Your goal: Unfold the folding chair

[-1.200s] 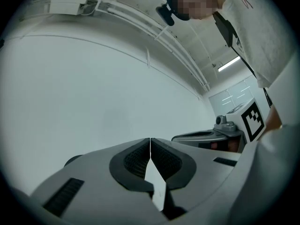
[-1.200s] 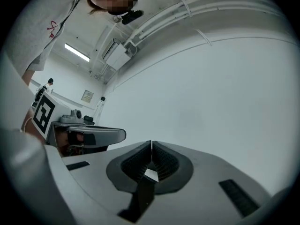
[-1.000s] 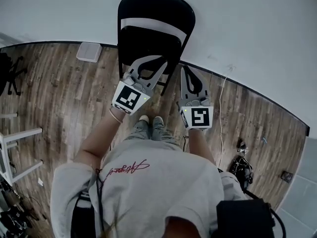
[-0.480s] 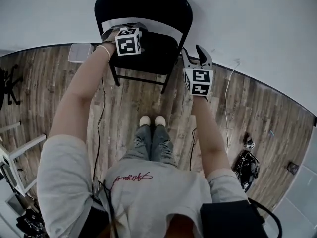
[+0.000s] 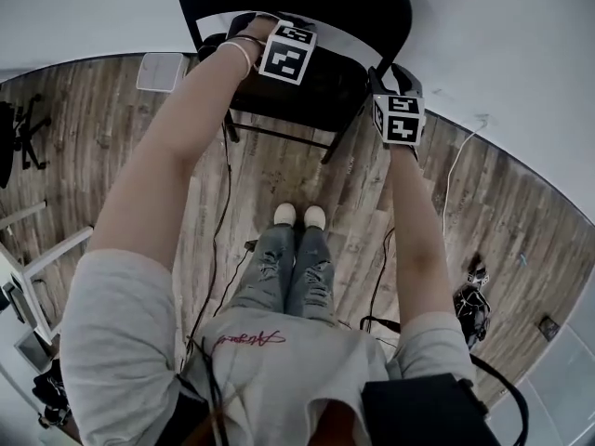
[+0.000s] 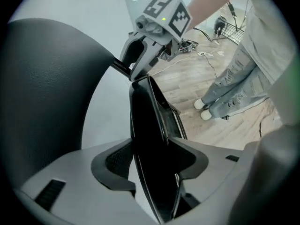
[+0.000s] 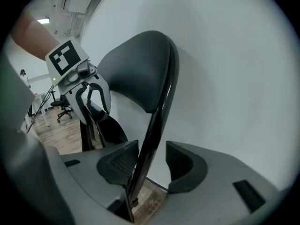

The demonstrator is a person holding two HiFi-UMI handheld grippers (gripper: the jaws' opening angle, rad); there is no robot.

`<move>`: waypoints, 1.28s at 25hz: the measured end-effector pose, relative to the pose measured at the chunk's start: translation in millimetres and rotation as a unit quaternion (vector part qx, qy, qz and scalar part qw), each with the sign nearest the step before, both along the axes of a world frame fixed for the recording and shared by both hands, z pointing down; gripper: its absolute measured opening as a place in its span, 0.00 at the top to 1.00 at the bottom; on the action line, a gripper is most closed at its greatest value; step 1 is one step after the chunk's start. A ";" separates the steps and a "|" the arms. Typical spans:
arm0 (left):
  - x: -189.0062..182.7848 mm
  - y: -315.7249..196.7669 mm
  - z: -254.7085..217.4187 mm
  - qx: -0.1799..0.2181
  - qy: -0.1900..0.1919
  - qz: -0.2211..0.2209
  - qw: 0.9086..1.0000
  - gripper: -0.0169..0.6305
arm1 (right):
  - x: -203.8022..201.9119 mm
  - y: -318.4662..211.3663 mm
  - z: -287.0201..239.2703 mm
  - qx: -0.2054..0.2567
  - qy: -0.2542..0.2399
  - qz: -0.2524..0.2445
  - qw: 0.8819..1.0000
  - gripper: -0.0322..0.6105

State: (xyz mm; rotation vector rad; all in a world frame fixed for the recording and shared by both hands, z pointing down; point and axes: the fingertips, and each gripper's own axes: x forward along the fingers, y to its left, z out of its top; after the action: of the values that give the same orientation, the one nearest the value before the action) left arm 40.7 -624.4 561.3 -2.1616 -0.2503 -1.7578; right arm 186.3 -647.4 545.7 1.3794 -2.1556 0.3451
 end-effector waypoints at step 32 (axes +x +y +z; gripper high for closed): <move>-21.2 37.5 17.4 0.043 -0.023 -0.097 0.994 0.79 | -7.4 8.6 -1.6 -0.009 -0.065 0.017 0.998 0.76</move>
State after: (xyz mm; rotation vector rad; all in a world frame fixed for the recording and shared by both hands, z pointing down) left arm 19.5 -586.9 578.7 -2.1479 0.0257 -1.8874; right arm 179.0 -638.8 544.1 1.4212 -2.2295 0.4796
